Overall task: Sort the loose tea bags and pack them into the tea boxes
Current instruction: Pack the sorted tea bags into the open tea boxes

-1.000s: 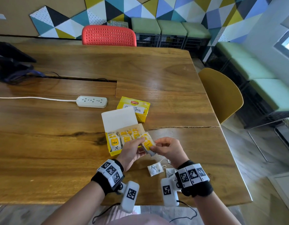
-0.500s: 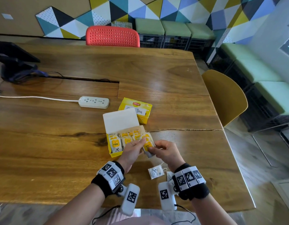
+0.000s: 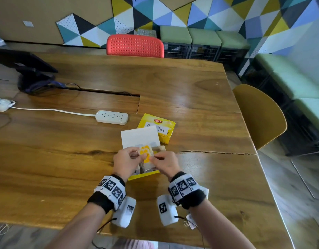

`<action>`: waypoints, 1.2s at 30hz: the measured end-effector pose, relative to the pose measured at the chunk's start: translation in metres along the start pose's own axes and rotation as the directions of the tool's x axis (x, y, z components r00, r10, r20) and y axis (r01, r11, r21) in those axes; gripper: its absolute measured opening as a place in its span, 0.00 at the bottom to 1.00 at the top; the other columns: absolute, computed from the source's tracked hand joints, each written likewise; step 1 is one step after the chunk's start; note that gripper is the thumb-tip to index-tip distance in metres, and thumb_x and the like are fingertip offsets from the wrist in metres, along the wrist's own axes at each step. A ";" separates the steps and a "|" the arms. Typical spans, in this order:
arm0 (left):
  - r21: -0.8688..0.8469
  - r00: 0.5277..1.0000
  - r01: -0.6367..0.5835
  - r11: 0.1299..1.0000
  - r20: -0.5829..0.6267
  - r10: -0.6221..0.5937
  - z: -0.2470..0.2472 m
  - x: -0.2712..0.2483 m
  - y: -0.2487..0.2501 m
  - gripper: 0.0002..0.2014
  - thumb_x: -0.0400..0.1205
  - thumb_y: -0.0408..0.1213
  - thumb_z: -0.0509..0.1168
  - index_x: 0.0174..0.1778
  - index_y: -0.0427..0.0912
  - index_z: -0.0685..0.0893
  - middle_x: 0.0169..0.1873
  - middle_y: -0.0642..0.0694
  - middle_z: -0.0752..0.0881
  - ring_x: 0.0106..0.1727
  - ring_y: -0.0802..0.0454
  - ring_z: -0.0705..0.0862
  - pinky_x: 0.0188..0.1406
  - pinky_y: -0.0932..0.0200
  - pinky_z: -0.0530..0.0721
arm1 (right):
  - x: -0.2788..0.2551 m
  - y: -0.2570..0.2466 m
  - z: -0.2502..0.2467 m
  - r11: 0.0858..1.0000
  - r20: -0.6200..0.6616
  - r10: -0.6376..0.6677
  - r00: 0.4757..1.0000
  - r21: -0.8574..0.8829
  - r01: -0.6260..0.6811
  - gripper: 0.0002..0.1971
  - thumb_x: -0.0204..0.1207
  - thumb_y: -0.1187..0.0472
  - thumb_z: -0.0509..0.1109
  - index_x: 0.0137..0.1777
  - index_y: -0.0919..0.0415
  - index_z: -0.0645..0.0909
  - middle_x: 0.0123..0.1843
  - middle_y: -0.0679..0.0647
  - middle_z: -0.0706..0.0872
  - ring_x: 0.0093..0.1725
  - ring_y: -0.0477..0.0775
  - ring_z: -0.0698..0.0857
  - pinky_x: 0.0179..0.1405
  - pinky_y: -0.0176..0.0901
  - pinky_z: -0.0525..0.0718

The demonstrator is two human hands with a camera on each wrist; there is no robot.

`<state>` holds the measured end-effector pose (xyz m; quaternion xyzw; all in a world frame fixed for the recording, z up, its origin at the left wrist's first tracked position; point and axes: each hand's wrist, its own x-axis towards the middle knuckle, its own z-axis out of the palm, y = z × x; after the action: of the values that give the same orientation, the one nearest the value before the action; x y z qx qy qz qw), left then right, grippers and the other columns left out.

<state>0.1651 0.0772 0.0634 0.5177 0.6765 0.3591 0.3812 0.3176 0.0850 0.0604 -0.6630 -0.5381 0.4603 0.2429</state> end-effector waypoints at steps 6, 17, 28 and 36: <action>0.365 0.979 -0.198 0.910 0.020 0.204 -0.013 0.006 -0.015 0.09 0.75 0.37 0.75 0.52 0.46 0.90 0.48 0.50 0.88 0.50 0.54 0.84 0.56 0.51 0.84 | 0.017 -0.008 0.020 0.941 0.031 0.086 0.996 -0.332 -0.071 0.20 0.78 0.61 0.67 0.24 0.60 0.69 0.26 0.52 0.73 0.36 0.56 0.78 0.36 0.40 0.76; 0.729 0.923 -0.383 0.568 0.332 0.195 -0.005 0.002 -0.011 0.19 0.77 0.64 0.63 0.58 0.62 0.87 0.63 0.63 0.80 0.67 0.53 0.72 0.64 0.52 0.66 | 0.006 -0.011 0.012 0.899 0.059 -0.077 0.995 -0.428 0.095 0.16 0.74 0.64 0.70 0.27 0.53 0.70 0.38 0.55 0.80 0.43 0.57 0.79 0.27 0.36 0.67; 0.722 0.868 -0.495 0.483 0.426 0.253 -0.001 0.008 -0.015 0.18 0.80 0.61 0.60 0.62 0.63 0.84 0.65 0.62 0.82 0.67 0.52 0.74 0.70 0.51 0.61 | -0.012 0.008 -0.007 0.895 0.082 -0.247 0.966 -0.363 0.259 0.08 0.74 0.67 0.71 0.50 0.66 0.89 0.50 0.59 0.89 0.50 0.58 0.85 0.52 0.43 0.79; 0.506 0.786 -0.616 0.603 0.340 0.516 0.021 -0.028 0.000 0.10 0.74 0.41 0.75 0.51 0.53 0.90 0.51 0.58 0.87 0.56 0.51 0.82 0.59 0.48 0.75 | -0.058 0.080 -0.077 0.963 -0.181 -0.105 0.978 -0.264 0.055 0.10 0.76 0.66 0.72 0.56 0.59 0.87 0.44 0.46 0.87 0.39 0.32 0.81 0.37 0.16 0.76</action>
<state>0.1890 0.0523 0.0578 0.8242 0.5207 0.1887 0.1182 0.4240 0.0195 0.0506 -0.7082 -0.5935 0.3097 0.2242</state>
